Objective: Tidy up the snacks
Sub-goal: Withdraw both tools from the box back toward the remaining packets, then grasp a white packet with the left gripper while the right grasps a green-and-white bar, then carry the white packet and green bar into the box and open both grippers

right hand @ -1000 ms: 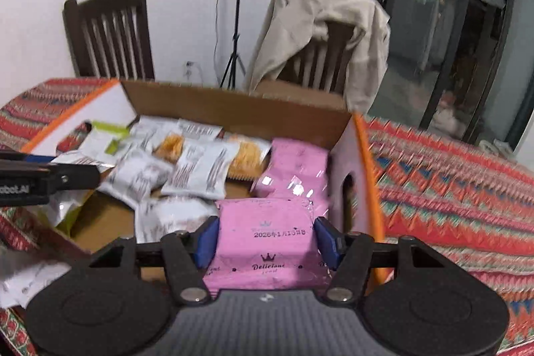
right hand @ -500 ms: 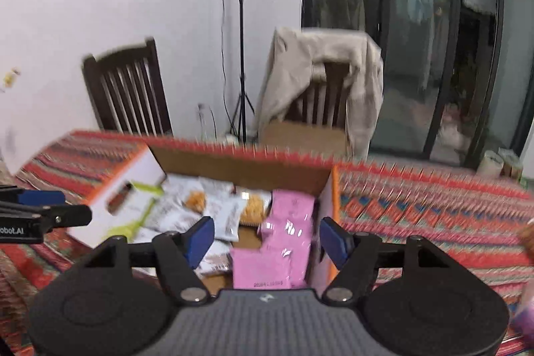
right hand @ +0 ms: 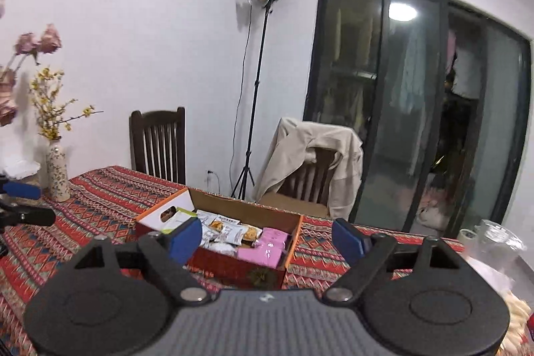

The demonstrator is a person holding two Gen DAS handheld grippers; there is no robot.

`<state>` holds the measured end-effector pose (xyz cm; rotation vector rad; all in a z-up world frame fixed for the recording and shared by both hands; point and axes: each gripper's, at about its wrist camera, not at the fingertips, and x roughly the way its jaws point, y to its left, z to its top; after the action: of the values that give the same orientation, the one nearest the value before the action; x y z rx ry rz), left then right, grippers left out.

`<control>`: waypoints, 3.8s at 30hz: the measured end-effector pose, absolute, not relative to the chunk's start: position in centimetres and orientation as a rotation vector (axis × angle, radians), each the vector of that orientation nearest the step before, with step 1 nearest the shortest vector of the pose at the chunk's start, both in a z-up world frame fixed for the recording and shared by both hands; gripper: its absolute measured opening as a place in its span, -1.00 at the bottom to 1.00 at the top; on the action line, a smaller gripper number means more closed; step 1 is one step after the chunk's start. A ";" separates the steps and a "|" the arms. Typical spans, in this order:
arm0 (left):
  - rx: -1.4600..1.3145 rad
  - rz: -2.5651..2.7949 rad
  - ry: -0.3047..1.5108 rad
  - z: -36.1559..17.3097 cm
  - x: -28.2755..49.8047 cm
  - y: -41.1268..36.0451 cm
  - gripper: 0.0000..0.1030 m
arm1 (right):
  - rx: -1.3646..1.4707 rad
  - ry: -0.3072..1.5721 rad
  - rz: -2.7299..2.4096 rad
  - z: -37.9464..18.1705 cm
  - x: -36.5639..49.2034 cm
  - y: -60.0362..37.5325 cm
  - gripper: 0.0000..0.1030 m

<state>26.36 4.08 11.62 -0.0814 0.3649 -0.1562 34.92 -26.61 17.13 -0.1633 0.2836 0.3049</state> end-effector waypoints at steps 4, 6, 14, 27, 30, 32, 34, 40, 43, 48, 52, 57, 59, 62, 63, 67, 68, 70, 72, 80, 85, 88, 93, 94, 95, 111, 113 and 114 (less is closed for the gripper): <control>-0.129 -0.121 0.407 8.5 21.8 3.4 0.98 | -0.151 0.283 0.331 14.4 29.4 -27.5 0.72; -0.146 -0.114 0.454 7.1 20.7 3.3 0.98 | -0.154 0.290 0.325 12.4 27.0 -27.7 0.72; -0.159 -0.076 0.530 5.0 18.4 3.9 0.98 | -0.074 0.441 0.305 6.1 22.9 -27.9 0.72; -0.115 -0.069 0.491 4.6 24.5 4.6 0.96 | 0.020 0.439 0.277 4.8 24.7 -27.3 0.71; 0.007 -0.070 0.483 4.3 29.4 4.3 0.91 | 0.055 0.474 0.276 4.0 27.2 -27.3 0.69; 0.080 -0.068 0.500 3.7 32.8 4.1 0.80 | 0.075 0.503 0.274 3.1 29.2 -27.1 0.66; 0.131 -0.095 0.531 3.1 37.0 4.2 0.66 | 0.091 0.546 0.275 2.1 31.5 -26.6 0.50; 0.173 -0.213 0.602 1.0 46.7 4.0 0.65 | 0.072 0.633 0.266 -0.5 38.1 -23.9 0.39; 0.226 -0.223 0.652 -0.9 50.1 3.2 0.53 | 0.028 0.681 0.272 -1.8 40.6 -22.1 0.38; 0.258 -0.245 0.698 -3.3 52.1 3.5 -0.15 | -0.018 0.698 0.260 -2.8 43.4 -20.5 0.33; 0.177 -0.273 0.702 -3.6 50.0 4.9 -0.20 | -0.066 0.680 0.203 -2.4 44.3 -21.2 0.05; 0.096 -0.215 0.728 -3.6 48.6 5.7 -0.08 | -0.036 0.694 0.177 -2.3 45.5 -22.9 0.05; 0.089 -0.200 0.718 -3.8 48.5 5.8 -0.10 | 0.012 0.703 0.207 -2.4 46.0 -22.7 0.05; 0.083 -0.183 0.716 -3.4 47.7 5.9 -0.20 | 0.016 0.705 0.244 -2.7 46.2 -21.3 0.05; 0.064 -0.178 0.718 -3.4 47.0 6.3 -0.20 | 0.001 0.705 0.251 -2.7 46.0 -20.8 0.05; 0.019 -0.108 0.695 -2.7 42.7 8.2 -0.20 | -0.077 0.712 0.299 -3.2 44.3 -19.4 0.00; 0.006 -0.096 0.682 -2.3 41.5 8.4 -0.20 | -0.103 0.709 0.285 -3.3 43.8 -19.4 -0.01; -0.026 -0.081 0.658 -1.6 39.1 8.8 -0.20 | -0.134 0.700 0.239 -3.2 43.3 -20.1 0.00; -0.060 -0.081 0.640 -1.1 37.3 8.9 -0.20 | -0.162 0.698 0.178 -3.0 43.2 -21.2 0.01; -0.129 -0.081 0.585 0.4 32.3 7.0 -0.20 | -0.130 0.690 0.193 -3.8 43.9 -22.3 -0.28; -0.197 -0.081 0.577 0.6 28.6 6.0 -0.20 | -0.131 0.689 0.218 -3.1 40.7 -22.8 -0.28; -0.187 -0.101 0.587 0.5 27.0 4.7 -0.20 | -0.122 0.686 0.228 -2.7 37.5 -23.7 -0.28; -0.170 -0.122 0.582 0.9 26.7 3.2 -0.20 | -0.104 0.690 0.248 -2.2 33.6 -25.4 -0.29; -0.171 -0.131 0.577 1.1 26.9 3.0 -0.20 | -0.105 0.684 0.246 -2.0 33.3 -25.5 -0.29; -0.173 -0.146 0.571 1.4 27.1 2.8 -0.20 | -0.099 0.678 0.245 -1.9 33.2 -25.7 -0.29; -0.132 -0.173 0.568 9.4 52.7 4.5 -0.20 | -0.039 0.543 0.415 7.9 49.2 -24.2 -0.29; -0.104 -0.154 0.593 8.6 57.1 4.2 -0.20 | -0.019 0.584 0.417 8.2 54.3 -23.1 -0.29; -0.101 -0.127 0.604 8.0 59.0 4.2 -0.20 | -0.005 0.608 0.416 8.1 56.6 -22.5 -0.29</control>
<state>58.99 4.18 8.01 -0.1012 0.6040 -0.1272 56.58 -22.53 8.10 -0.0048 0.6079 0.4163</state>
